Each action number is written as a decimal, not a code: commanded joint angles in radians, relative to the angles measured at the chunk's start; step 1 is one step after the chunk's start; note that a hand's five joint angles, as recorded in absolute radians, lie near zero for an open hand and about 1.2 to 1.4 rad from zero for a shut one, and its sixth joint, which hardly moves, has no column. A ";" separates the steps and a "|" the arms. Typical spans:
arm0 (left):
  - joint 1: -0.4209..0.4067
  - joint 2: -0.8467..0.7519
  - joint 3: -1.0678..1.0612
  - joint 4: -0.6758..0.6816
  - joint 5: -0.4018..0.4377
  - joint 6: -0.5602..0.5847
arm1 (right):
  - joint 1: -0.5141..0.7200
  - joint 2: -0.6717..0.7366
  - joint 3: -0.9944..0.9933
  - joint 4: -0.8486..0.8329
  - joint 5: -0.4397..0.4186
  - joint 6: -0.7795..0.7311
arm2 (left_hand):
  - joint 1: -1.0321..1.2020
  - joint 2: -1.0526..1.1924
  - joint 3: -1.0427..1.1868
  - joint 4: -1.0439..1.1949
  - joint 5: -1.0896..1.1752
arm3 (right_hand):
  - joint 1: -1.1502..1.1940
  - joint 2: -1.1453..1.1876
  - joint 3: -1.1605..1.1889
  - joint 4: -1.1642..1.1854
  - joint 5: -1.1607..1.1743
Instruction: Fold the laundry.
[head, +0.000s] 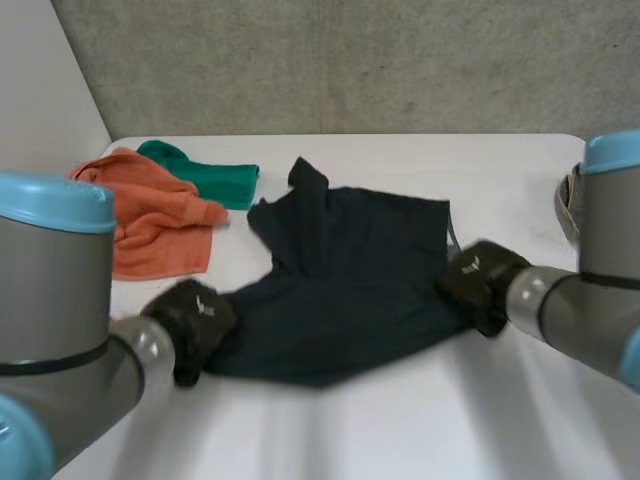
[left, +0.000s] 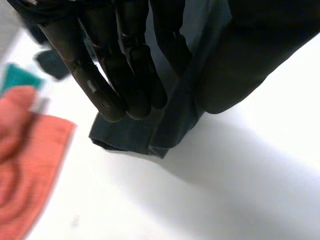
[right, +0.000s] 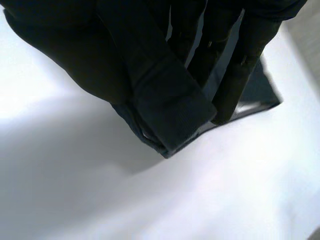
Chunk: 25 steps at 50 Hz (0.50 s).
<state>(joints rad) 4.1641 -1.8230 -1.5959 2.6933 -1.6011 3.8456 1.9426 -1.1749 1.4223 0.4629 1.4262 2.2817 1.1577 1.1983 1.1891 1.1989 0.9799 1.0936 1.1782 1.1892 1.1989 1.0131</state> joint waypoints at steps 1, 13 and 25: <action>-0.018 0.021 0.017 -0.104 0.087 -0.020 | -0.033 -0.009 0.038 0.152 0.020 -0.036 | 0.239 0.198 0.207 0.197 0.242 | 0.303 0.218 0.207 0.197 0.209; 0.037 -0.128 0.256 0.196 0.084 -0.107 | -0.025 -0.014 0.179 -0.099 0.048 0.018 | -0.983 -1.024 -1.015 -1.024 -0.980 | 0.303 0.218 0.207 0.197 0.209; 0.076 -0.600 0.724 0.324 0.247 -0.023 | 0.025 -0.025 0.270 -0.253 0.071 0.070 | -0.780 -0.821 -0.811 -0.821 -0.777 | 0.303 0.218 0.207 0.197 0.209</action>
<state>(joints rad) 4.2315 -2.1937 -1.1068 3.0149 -1.4400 3.7603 1.9449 -1.1967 1.6584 0.2731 1.4793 2.3368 0.2979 0.2918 0.2865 0.2936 0.1177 1.1007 1.1782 1.1892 1.1989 1.0131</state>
